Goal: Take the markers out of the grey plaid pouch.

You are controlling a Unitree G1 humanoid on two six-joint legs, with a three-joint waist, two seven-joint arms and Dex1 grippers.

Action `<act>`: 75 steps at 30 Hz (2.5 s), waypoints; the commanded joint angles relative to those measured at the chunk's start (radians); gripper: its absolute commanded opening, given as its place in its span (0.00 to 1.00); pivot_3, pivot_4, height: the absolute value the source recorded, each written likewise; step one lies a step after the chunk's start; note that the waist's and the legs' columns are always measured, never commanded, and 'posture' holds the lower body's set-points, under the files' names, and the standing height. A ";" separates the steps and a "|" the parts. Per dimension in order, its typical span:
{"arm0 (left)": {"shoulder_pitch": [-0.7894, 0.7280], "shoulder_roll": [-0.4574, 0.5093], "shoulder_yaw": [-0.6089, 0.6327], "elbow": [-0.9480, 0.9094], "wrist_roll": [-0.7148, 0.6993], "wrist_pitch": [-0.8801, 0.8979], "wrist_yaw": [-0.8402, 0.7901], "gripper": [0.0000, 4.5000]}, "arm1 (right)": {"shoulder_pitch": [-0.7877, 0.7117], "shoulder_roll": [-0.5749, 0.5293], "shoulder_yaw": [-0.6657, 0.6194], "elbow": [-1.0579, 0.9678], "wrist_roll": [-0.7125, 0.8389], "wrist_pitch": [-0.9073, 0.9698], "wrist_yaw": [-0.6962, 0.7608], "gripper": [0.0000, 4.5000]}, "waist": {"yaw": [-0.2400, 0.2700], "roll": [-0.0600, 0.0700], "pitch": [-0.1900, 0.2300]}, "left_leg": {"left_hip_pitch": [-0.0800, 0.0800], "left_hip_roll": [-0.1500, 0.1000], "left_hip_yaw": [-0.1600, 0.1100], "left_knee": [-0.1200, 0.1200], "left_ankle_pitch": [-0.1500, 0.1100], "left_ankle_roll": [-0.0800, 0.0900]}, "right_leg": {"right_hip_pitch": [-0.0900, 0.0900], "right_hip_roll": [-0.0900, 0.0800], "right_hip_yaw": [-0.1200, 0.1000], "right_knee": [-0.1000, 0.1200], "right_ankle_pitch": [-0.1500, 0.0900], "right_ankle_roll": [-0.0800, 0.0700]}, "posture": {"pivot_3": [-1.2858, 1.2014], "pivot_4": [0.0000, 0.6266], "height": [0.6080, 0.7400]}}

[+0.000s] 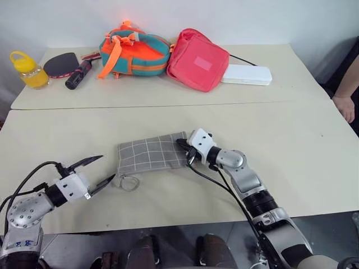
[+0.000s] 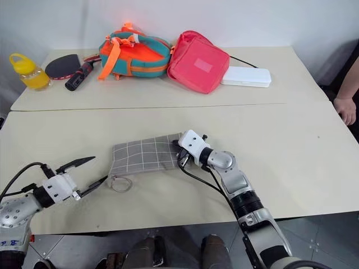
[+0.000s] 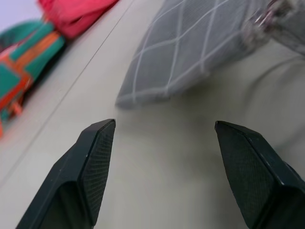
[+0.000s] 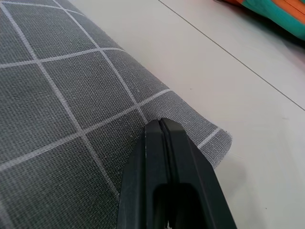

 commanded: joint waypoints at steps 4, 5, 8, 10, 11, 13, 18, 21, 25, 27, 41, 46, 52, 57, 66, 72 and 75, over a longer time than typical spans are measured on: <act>-0.100 0.000 -0.086 0.114 0.063 -0.107 0.044 0.78 | 0.015 -0.007 -0.001 -0.043 0.008 0.002 0.012 0.00 | 0.000 0.000 0.000 | 0.000 0.000 0.000 0.000 0.000 0.000 | 0.000 0.000 0.000 0.001 0.000 0.000 | 0.52 0.24 1.00; -0.115 0.001 -0.097 0.130 0.058 -0.114 0.042 0.78 | 0.019 -0.008 -0.003 -0.050 0.010 0.005 0.011 0.00 | 0.000 0.000 0.000 | 0.000 0.000 0.000 0.000 0.000 0.000 | 0.000 0.000 0.000 0.001 0.000 0.000 | 0.52 0.24 1.00; -0.137 0.008 -0.118 0.164 0.053 -0.132 0.044 0.70 | 0.034 -0.015 -0.007 -0.069 0.012 0.012 0.011 0.00 | 0.000 0.000 0.000 | 0.000 0.000 0.000 0.000 0.000 0.000 | 0.000 0.000 0.000 0.001 0.000 0.000 | 0.52 0.24 1.00; -0.138 0.013 -0.128 0.179 0.037 -0.138 0.035 0.59 | 0.044 -0.020 -0.009 -0.080 0.013 0.016 0.010 0.00 | -0.001 0.000 0.000 | 0.000 0.000 0.000 0.000 0.000 0.000 | 0.000 0.000 0.000 0.001 0.000 0.000 | 0.52 0.24 1.00; -0.137 0.016 -0.131 0.184 0.031 -0.142 0.034 0.51 | 0.047 -0.022 -0.010 -0.085 0.013 0.018 0.010 0.00 | -0.001 0.000 0.000 | 0.000 0.000 0.000 0.000 0.000 0.000 | 0.000 0.000 0.000 0.001 0.000 0.000 | 0.52 0.24 1.00; -0.134 0.023 -0.135 0.194 0.024 -0.155 0.033 0.37 | 0.051 -0.024 -0.010 -0.091 0.014 0.020 0.008 0.00 | -0.001 0.000 0.000 | 0.000 0.000 0.000 0.000 0.000 0.000 | 0.000 0.000 0.000 0.001 0.000 0.000 | 0.52 0.24 1.00; -0.140 0.030 -0.151 0.212 0.015 -0.175 0.031 0.00 | 0.045 -0.023 -0.011 -0.090 0.016 0.021 0.006 0.00 | -0.001 0.000 0.000 | 0.000 0.000 0.000 0.000 0.000 0.000 | 0.000 0.000 0.000 0.001 0.000 0.000 | 0.52 0.24 1.00; -0.141 0.029 -0.159 0.209 0.003 -0.178 0.027 0.00 | 0.039 -0.022 -0.012 -0.087 0.017 0.018 0.007 0.00 | -0.001 0.000 0.000 | 0.001 0.000 0.001 0.000 0.000 0.000 | 0.000 0.000 0.000 0.001 0.000 0.000 | 0.52 0.24 1.00; -0.126 0.025 -0.165 0.188 -0.005 -0.167 0.031 0.00 | 0.038 -0.016 -0.040 -0.124 0.081 0.040 0.037 0.00 | -0.001 0.000 0.000 | 0.001 0.000 0.001 0.000 0.000 0.000 | 0.000 0.000 0.000 0.001 0.000 0.000 | 0.52 0.24 1.00; -0.121 0.008 -0.170 0.156 0.007 -0.142 0.052 0.00 | 0.031 -0.021 -0.071 -0.172 0.142 0.083 0.067 0.04 | -0.001 0.000 0.000 | 0.001 0.000 0.001 0.000 0.000 0.000 | 0.000 0.000 0.000 0.001 0.000 0.000 | 0.52 0.24 1.00; -0.287 -0.164 -0.331 -0.056 0.336 0.187 0.281 0.00 | 0.266 -0.376 -0.232 -0.830 0.813 0.853 0.311 0.73 | 0.059 0.003 -0.002 | 0.000 -0.003 -0.004 0.001 -0.002 0.003 | 0.004 -0.002 -0.002 -0.003 0.001 0.001 | 0.52 0.24 1.00; -0.348 -0.212 -0.391 -0.083 0.392 0.259 0.303 0.00 | 0.328 -0.307 -0.057 -0.779 0.569 0.720 0.155 0.73 | 0.053 0.002 -0.003 | 0.000 -0.002 -0.003 0.002 -0.001 0.002 | 0.003 -0.001 -0.001 -0.002 0.001 0.001 | 0.52 0.24 1.00; -0.358 -0.213 -0.438 -0.128 0.448 0.298 0.323 0.00 | 0.303 -0.114 -0.020 -0.633 0.442 0.638 -0.028 0.73 | 0.055 0.002 -0.003 | -0.001 -0.002 -0.001 0.001 0.000 0.001 | 0.001 -0.001 -0.001 -0.001 0.001 0.001 | 0.52 0.24 1.00; -0.368 -0.224 -0.451 -0.174 0.456 0.344 0.331 0.00 | 0.271 0.002 -0.041 -0.579 0.477 0.658 -0.058 0.73 | 0.056 0.002 -0.003 | -0.001 -0.002 -0.001 0.001 -0.001 0.002 | 0.001 -0.001 -0.001 -0.002 0.001 0.001 | 0.52 0.24 1.00; -0.372 -0.226 -0.456 -0.227 0.465 0.401 0.352 0.00 | 0.219 0.044 -0.007 -0.507 0.446 0.613 -0.006 0.52 | 0.055 0.002 -0.003 | -0.001 -0.002 -0.001 0.001 -0.001 0.002 | 0.001 -0.001 -0.001 -0.002 0.001 0.001 | 0.52 0.24 1.00; -0.355 -0.219 -0.452 -0.249 0.459 0.416 0.354 0.00 | 0.227 0.027 -0.013 -0.512 0.442 0.606 0.015 0.05 | 0.052 0.002 -0.003 | -0.001 -0.001 -0.001 0.001 -0.001 0.002 | 0.000 0.000 -0.001 -0.002 0.000 0.001 | 0.52 0.24 1.00; -0.341 -0.215 -0.434 -0.257 0.442 0.423 0.360 0.00 | 0.239 -0.026 -0.042 -0.524 0.443 0.607 0.038 0.00 | 0.053 0.002 -0.003 | -0.002 -0.001 -0.001 0.001 -0.001 0.002 | 0.000 0.000 -0.001 -0.002 0.000 0.001 | 0.52 0.24 1.00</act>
